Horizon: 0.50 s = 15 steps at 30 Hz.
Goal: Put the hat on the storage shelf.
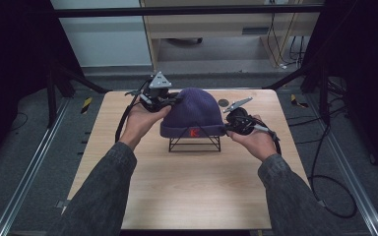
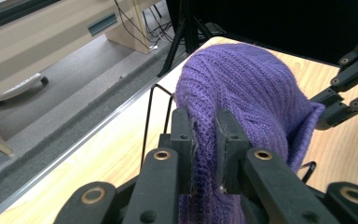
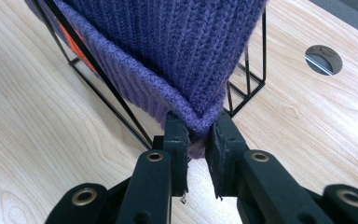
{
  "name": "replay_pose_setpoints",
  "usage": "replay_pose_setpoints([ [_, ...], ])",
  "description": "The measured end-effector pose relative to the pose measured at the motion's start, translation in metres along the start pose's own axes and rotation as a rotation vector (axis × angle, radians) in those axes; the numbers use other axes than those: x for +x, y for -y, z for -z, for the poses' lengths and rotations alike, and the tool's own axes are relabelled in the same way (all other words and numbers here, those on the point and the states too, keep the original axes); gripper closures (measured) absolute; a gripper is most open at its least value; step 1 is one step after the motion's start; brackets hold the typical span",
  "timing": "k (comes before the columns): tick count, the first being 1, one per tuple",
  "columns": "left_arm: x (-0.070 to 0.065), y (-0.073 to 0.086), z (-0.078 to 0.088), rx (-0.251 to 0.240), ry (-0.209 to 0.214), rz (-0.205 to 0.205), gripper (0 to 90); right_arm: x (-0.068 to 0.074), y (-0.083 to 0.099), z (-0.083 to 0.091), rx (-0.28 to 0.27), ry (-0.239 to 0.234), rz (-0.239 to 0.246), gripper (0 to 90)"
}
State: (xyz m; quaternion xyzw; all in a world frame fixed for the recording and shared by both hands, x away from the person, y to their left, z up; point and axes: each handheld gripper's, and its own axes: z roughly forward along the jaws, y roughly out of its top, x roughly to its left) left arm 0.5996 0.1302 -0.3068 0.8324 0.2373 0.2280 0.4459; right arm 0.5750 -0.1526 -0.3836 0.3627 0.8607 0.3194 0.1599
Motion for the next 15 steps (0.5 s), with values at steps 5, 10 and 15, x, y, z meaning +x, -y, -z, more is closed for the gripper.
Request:
replay_pose_setpoints([
  [5, -0.005, 0.001, 0.001, -0.012, 0.002, 0.007, 79.3, 0.0, 0.001, -0.004, 0.007, 0.001, -0.001, 78.2],
  [10, -0.008, 0.012, -0.003, -0.006, 0.007, 0.021, 79.0, 0.0, 0.007, -0.01, 0.022, -0.002, -0.016, 77.8],
  [15, -0.011, 0.02, -0.006, -0.002, 0.021, 0.026, 78.8, 0.002, 0.013, -0.015, 0.036, -0.001, -0.016, 77.4],
])
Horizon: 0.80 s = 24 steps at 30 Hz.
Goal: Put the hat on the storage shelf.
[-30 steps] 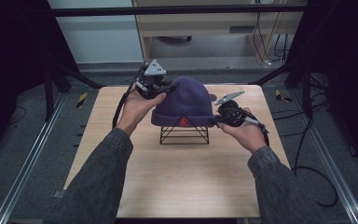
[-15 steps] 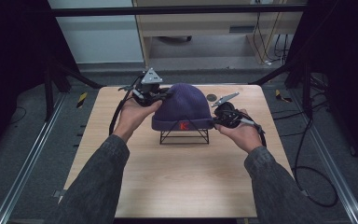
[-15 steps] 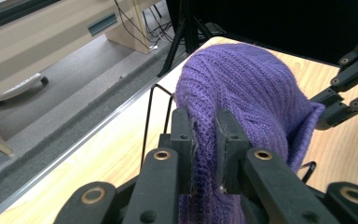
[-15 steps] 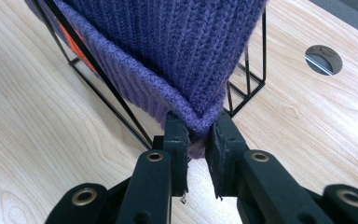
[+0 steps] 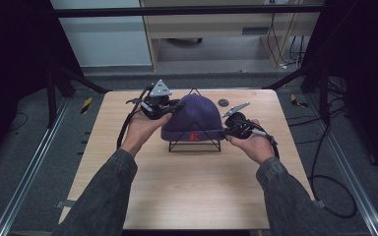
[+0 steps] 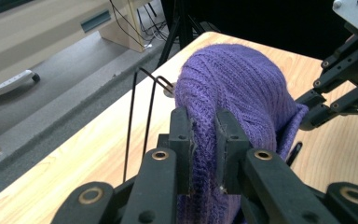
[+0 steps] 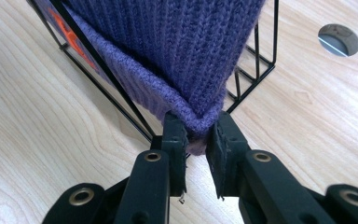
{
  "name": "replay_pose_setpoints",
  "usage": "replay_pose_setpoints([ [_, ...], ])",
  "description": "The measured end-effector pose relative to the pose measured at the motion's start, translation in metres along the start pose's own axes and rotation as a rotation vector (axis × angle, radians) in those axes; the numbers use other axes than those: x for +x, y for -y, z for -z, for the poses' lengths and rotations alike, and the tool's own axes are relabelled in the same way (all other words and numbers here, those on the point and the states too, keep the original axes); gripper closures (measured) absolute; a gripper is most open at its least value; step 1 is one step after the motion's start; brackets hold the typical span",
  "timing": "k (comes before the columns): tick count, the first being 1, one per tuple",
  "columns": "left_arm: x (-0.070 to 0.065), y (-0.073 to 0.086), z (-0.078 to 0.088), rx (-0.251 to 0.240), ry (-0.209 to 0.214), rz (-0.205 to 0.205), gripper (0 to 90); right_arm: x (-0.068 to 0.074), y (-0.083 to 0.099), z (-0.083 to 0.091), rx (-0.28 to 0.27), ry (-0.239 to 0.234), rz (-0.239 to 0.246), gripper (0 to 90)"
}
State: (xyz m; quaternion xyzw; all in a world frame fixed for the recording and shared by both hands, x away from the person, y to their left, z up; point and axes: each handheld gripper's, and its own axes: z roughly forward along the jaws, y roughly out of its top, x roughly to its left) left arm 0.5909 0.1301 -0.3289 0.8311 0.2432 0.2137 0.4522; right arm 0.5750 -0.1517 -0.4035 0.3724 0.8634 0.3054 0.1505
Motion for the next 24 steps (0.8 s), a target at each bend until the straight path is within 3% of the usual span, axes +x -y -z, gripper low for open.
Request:
replay_pose_setpoints([
  [11, -0.006, 0.002, -0.005, 0.023, 0.008, -0.016, 78.9, 0.0, 0.009, -0.011, 0.019, -0.011, -0.006, 76.8],
  [17, -0.005, 0.011, -0.005, 0.02, 0.014, 0.003, 78.8, 0.002, 0.008, -0.013, 0.032, -0.013, -0.006, 76.4],
  [24, -0.008, 0.014, -0.005, 0.027, 0.018, -0.002, 78.7, 0.004, 0.009, -0.017, 0.049, -0.017, 0.0, 75.8],
])
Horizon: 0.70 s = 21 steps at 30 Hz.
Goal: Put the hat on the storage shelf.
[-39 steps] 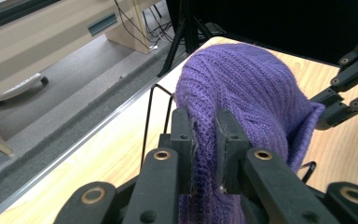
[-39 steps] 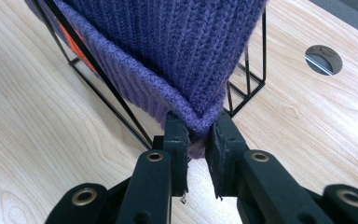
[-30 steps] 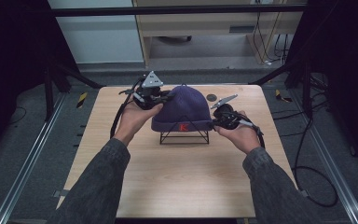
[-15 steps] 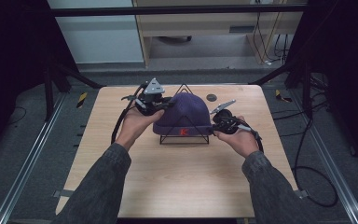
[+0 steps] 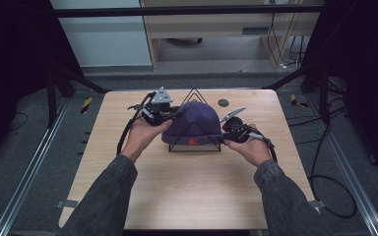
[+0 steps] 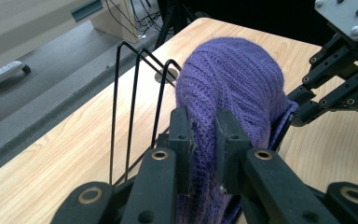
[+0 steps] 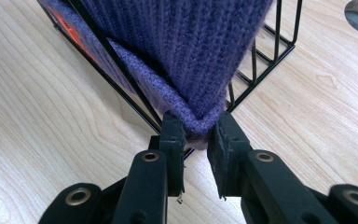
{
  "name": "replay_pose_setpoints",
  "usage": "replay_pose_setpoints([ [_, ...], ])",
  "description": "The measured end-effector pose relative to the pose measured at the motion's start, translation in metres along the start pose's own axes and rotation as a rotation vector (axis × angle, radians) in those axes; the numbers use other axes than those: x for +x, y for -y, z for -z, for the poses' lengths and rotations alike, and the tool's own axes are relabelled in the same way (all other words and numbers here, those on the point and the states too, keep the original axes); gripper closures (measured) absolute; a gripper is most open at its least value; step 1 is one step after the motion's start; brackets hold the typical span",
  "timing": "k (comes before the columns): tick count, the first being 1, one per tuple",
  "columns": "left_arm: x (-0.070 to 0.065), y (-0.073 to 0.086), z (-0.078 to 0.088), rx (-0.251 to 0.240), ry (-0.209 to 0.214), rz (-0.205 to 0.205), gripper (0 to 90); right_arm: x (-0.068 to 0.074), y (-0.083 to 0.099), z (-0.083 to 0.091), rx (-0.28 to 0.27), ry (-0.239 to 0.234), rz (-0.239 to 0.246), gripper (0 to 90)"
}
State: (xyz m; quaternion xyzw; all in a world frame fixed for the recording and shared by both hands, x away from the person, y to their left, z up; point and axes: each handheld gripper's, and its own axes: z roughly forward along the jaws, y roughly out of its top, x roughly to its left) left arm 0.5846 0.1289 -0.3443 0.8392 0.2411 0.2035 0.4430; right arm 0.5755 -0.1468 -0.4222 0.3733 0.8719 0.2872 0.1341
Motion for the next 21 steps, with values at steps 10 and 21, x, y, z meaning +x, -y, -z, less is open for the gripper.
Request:
replay_pose_setpoints([
  [10, -0.002, 0.009, -0.004, 0.014, 0.006, 0.011, 78.3, 0.0, 0.006, -0.006, 0.01, -0.017, -0.022, 75.7],
  [21, -0.003, 0.012, -0.003, 0.028, -0.005, 0.022, 70.4, -0.001, 0.01, -0.008, 0.011, -0.014, -0.036, 66.8],
])
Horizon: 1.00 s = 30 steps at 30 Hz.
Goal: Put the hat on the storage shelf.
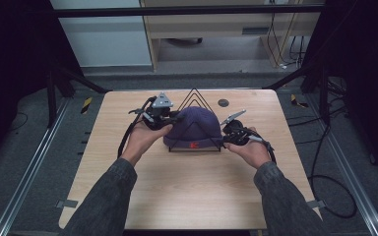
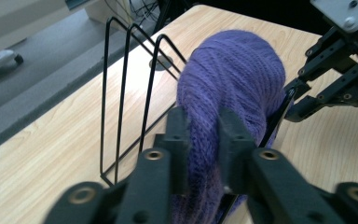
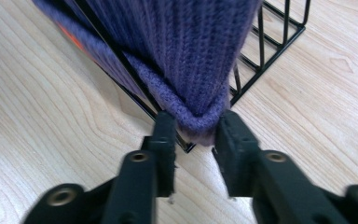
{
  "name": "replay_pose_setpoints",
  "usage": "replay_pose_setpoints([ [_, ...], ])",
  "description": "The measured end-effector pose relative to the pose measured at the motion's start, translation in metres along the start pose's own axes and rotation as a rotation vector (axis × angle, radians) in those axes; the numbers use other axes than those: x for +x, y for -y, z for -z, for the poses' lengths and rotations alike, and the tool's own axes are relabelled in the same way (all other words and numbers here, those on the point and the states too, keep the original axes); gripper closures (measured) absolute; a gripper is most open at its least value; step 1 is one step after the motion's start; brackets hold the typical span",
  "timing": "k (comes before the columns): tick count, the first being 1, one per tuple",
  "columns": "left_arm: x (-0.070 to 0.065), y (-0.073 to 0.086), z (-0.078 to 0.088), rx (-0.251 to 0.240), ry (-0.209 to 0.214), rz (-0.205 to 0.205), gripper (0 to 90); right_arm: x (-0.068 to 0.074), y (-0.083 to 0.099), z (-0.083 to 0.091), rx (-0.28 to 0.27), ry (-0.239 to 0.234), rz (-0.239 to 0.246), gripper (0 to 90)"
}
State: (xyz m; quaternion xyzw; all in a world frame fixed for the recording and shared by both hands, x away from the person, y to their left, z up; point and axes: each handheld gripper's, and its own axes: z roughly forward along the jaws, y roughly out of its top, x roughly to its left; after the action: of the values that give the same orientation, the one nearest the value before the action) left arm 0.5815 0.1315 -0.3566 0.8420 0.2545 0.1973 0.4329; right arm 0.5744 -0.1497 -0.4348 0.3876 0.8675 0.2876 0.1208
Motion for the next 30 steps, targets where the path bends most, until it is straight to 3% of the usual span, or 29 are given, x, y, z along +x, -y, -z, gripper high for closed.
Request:
replay_pose_setpoints([
  [2, 0.001, 0.001, 0.003, -0.019, -0.017, 0.011, 63.8, 0.001, 0.002, 0.003, 0.004, 0.008, -0.001, 60.9],
  [5, 0.001, 0.003, 0.008, -0.029, -0.03, 0.029, 61.0, 0.003, 0.005, 0.007, -0.011, 0.005, -0.007, 58.6],
  [14, -0.004, 0.003, 0.016, -0.03, -0.046, 0.013, 56.2, 0.008, 0.004, 0.014, -0.03, 0.019, 0.006, 54.9],
  [30, -0.017, 0.003, 0.024, -0.009, -0.078, -0.008, 40.8, 0.019, 0.007, 0.033, -0.091, 0.04, -0.016, 45.6],
])
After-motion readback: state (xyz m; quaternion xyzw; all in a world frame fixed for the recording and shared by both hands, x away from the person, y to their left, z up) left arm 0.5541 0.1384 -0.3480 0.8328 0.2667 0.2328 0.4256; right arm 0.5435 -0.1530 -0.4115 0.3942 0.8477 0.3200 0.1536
